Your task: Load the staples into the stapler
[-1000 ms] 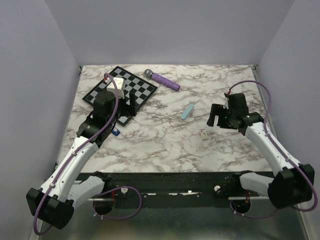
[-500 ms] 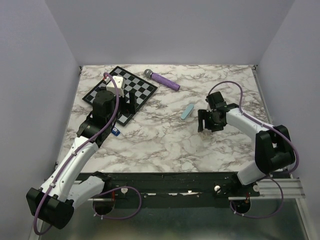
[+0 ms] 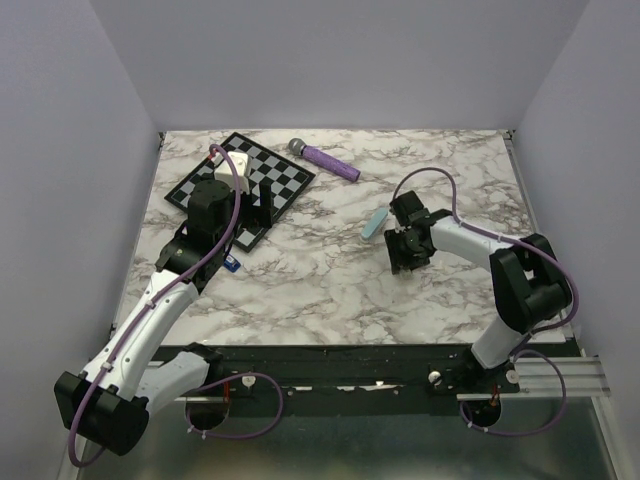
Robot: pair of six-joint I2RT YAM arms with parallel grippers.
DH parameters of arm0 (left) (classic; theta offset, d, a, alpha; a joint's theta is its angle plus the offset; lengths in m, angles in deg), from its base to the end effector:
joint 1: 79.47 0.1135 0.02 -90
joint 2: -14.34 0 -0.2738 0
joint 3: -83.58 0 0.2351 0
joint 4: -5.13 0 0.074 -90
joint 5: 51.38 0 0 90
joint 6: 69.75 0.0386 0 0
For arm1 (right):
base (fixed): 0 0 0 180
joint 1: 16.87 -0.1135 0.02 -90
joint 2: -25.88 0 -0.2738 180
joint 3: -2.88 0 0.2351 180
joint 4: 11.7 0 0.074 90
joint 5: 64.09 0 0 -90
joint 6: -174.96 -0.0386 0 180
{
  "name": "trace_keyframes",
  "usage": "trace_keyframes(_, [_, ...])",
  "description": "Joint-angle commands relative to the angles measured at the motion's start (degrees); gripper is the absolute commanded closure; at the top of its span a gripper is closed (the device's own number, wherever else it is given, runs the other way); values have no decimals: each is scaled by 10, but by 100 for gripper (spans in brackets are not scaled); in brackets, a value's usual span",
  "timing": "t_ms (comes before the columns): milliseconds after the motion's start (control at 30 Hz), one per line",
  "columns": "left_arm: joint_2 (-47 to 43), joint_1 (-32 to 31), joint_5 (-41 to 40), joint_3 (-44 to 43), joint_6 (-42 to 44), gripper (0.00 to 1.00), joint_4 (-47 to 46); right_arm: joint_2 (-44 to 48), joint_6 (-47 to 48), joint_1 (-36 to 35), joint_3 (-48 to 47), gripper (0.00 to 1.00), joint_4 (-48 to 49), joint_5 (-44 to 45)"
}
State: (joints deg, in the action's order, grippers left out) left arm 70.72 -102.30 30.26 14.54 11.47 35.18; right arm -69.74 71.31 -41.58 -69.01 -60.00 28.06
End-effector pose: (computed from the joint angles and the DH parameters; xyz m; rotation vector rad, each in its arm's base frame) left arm 0.1910 -0.0743 0.3595 0.1294 1.8737 -0.2434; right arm 0.2702 0.1227 0.1843 -0.2645 2.8192 0.0969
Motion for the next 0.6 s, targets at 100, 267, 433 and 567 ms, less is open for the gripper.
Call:
trace_keyframes(100, [2, 3, 1, -1, 7, 1, -9, -30, 41, -74, -34, 48, 3, 26])
trace_keyframes(267, [2, 5, 3, -1, 9, 1, -9, -44, 92, -149, -59, 57, 3, 44])
trace_keyframes(433, [0, 7, 10, 0, 11, 1, -13, -63, 173, -234, -87, 58, 4, 9])
trace_keyframes(567, [-2, 7, 34, 4, 17, 1, -19, -81, 230, -277, -107, 58, 6, -52])
